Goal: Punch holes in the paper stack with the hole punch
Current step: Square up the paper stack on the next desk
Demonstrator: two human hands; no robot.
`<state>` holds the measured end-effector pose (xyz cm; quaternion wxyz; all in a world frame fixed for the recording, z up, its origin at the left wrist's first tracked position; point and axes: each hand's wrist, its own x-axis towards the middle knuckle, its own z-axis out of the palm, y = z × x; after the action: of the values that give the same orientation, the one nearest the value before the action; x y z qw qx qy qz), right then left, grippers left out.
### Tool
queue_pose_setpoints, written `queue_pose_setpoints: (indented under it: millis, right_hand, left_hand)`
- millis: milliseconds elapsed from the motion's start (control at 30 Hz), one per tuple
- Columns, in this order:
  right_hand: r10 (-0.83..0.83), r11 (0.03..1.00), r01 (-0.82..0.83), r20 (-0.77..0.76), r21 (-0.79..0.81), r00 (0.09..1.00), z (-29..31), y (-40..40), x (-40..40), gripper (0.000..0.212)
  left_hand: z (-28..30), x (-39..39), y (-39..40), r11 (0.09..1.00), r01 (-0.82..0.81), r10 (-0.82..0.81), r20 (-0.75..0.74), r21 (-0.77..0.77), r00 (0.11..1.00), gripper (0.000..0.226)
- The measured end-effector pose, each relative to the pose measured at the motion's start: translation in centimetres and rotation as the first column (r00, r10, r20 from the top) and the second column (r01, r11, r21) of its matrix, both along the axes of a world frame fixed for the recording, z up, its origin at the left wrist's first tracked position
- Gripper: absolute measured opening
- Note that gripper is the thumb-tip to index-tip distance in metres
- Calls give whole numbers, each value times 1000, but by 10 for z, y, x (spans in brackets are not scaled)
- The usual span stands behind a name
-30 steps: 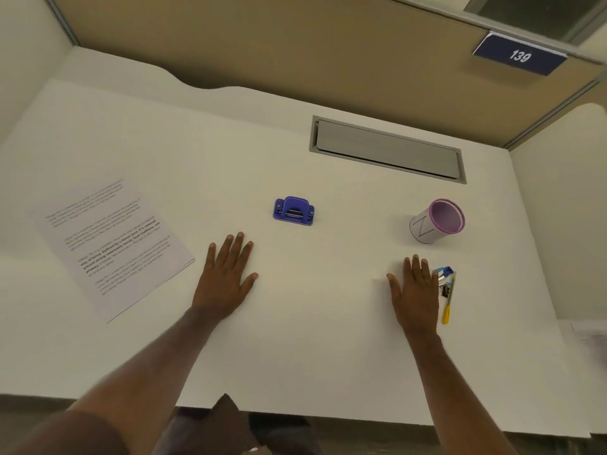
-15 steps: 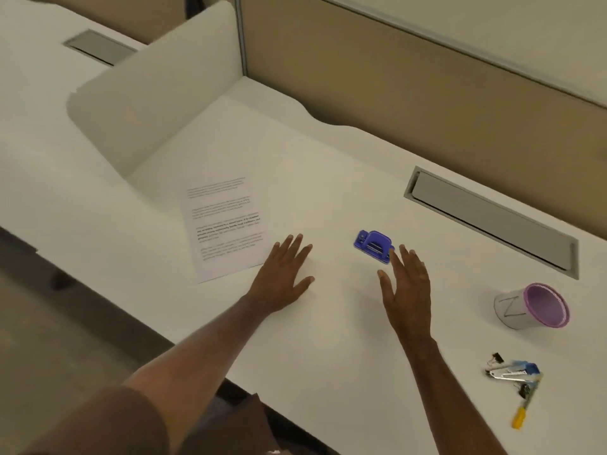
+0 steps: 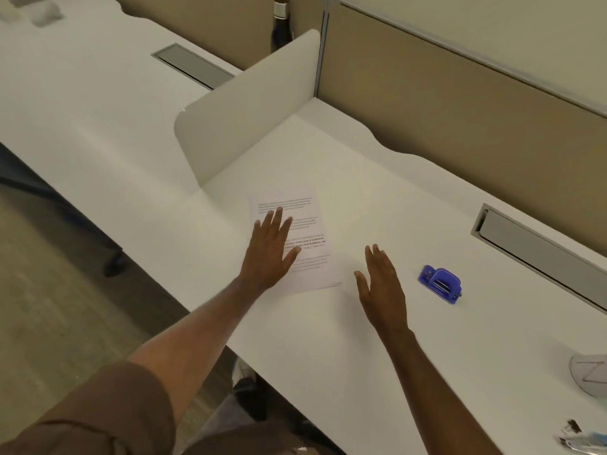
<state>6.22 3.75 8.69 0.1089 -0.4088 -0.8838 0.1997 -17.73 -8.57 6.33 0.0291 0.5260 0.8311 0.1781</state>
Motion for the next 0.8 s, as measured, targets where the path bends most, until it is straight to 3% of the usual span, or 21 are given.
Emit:
queue_pose_setpoints:
  millis: [167,433,800]
  right_hand:
    - [-30,997,35,78,-68,996,-7,-15,-48,59]
    - [-92,975,140,258,-174,962,-14,-19,-112,66]
    - [-255,939,319,362,-128,897,-21,4,-167,57]
  left_hand:
    - [-7,-50,4,984,-52,62,53,-169,997,77]
    - [-26,-92,37,989,-12,26,92,-144,995,80]
    - [-52,-90,51,958,-105,111,7,-268,994,95]
